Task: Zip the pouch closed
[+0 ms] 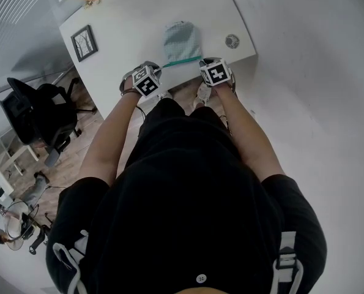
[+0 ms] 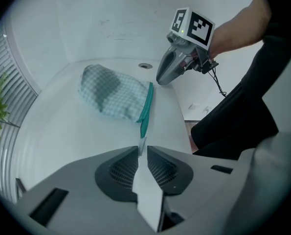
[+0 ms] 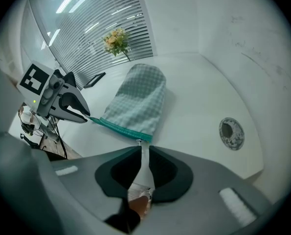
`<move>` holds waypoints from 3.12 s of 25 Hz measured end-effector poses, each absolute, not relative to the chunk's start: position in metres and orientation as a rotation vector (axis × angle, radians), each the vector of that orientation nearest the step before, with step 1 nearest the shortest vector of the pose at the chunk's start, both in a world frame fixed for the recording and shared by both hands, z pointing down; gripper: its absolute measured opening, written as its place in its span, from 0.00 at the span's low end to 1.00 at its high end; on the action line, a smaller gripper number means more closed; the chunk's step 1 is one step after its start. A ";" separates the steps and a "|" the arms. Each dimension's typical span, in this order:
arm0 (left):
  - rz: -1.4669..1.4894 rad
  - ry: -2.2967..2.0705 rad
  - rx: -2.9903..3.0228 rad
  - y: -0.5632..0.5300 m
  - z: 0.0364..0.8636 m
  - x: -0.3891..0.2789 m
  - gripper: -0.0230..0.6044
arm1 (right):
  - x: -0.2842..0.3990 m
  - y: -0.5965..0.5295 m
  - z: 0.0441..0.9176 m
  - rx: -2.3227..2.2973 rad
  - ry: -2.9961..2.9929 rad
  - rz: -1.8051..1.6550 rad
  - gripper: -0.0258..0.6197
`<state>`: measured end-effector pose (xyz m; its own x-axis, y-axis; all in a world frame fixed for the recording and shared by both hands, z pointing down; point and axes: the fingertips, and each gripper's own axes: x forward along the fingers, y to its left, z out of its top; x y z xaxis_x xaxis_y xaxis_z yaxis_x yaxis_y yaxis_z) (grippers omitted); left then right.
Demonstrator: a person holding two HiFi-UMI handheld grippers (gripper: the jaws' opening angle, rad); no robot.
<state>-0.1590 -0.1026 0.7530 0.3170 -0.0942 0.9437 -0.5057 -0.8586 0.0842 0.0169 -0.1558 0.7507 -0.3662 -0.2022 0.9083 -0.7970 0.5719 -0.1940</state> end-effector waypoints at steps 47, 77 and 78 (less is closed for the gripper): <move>0.133 -1.169 2.766 -0.164 0.395 -0.108 0.05 | -0.048 -0.166 0.383 0.750 -3.004 0.150 0.12; 0.100 -1.209 2.784 -0.177 0.378 -0.105 0.05 | -0.053 -0.184 0.366 0.765 -3.020 0.129 0.06; 0.102 -1.214 2.786 -0.177 0.378 -0.106 0.05 | -0.054 -0.184 0.366 0.766 -3.018 0.130 0.06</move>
